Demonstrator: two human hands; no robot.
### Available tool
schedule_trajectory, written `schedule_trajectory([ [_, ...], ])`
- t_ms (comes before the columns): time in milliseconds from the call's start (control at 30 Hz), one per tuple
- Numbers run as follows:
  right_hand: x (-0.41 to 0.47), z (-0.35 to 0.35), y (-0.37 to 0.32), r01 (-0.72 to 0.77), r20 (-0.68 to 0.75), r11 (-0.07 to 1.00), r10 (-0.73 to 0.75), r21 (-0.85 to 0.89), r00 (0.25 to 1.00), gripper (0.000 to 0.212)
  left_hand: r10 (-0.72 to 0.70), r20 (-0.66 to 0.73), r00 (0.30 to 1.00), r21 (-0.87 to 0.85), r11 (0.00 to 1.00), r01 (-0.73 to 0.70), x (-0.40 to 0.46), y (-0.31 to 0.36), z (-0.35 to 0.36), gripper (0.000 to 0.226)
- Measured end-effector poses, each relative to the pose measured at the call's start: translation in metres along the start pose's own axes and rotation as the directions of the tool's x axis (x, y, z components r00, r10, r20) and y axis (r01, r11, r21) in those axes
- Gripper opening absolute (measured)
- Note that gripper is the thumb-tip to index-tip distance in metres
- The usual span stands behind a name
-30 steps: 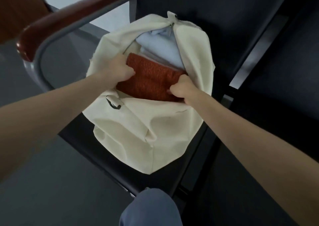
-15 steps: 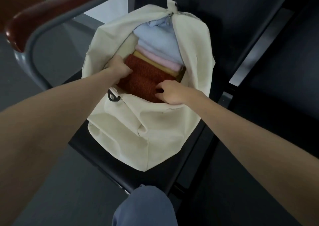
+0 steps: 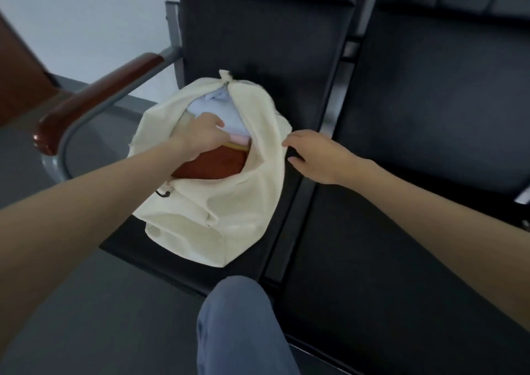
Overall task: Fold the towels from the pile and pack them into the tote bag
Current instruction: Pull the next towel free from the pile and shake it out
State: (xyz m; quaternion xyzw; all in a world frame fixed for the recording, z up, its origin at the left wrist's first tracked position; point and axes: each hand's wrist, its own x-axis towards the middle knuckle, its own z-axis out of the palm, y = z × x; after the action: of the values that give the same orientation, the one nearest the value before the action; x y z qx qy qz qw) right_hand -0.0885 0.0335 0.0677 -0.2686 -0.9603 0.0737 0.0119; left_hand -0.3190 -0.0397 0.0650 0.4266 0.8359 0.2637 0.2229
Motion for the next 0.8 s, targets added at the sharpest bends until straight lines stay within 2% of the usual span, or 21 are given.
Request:
schedule_trajectory([
  [133,-0.094,-0.026,0.038,-0.144,0.014,0.989,0.145,-0.03,0.989,0.043,0.111,0.1,0.989,-0.011,0.994,-0.11,-0.048,0.064,0.037,0.045],
  [267,-0.2,-0.032,0.074,-0.32,0.068,0.946,0.323,-0.051,0.944,0.048,0.199,0.215,0.956,-0.012,0.979,-0.201,-0.102,0.131,0.092,0.045],
  [400,-0.31,-0.021,0.111,-0.49,0.105,0.871,0.491,-0.044,0.865,0.046,0.265,0.353,0.897,-0.005,0.96,-0.281,-0.15,0.187,0.151,0.046],
  [533,-0.411,-0.003,0.146,-0.654,0.094,0.757,0.65,0.007,0.754,0.047,0.318,0.482,0.816,-0.007,0.933,-0.359,-0.192,0.234,0.207,0.046],
  [600,-0.461,0.004,0.162,-0.73,0.052,0.683,0.728,0.02,0.683,0.052,0.347,0.538,0.768,-0.01,0.914,-0.406,-0.21,0.256,0.235,0.048],
  [667,-0.505,0.012,0.183,-0.82,-0.039,0.571,0.821,0.041,0.57,0.057,0.378,0.579,0.722,-0.004,0.887,-0.461,-0.227,0.276,0.259,0.049],
  [800,-0.572,0.023,0.234,-0.932,-0.168,0.277,0.956,0.234,0.242,0.06,0.466,0.612,0.639,-0.034,0.823,-0.567,-0.255,0.319,0.305,0.048],
])
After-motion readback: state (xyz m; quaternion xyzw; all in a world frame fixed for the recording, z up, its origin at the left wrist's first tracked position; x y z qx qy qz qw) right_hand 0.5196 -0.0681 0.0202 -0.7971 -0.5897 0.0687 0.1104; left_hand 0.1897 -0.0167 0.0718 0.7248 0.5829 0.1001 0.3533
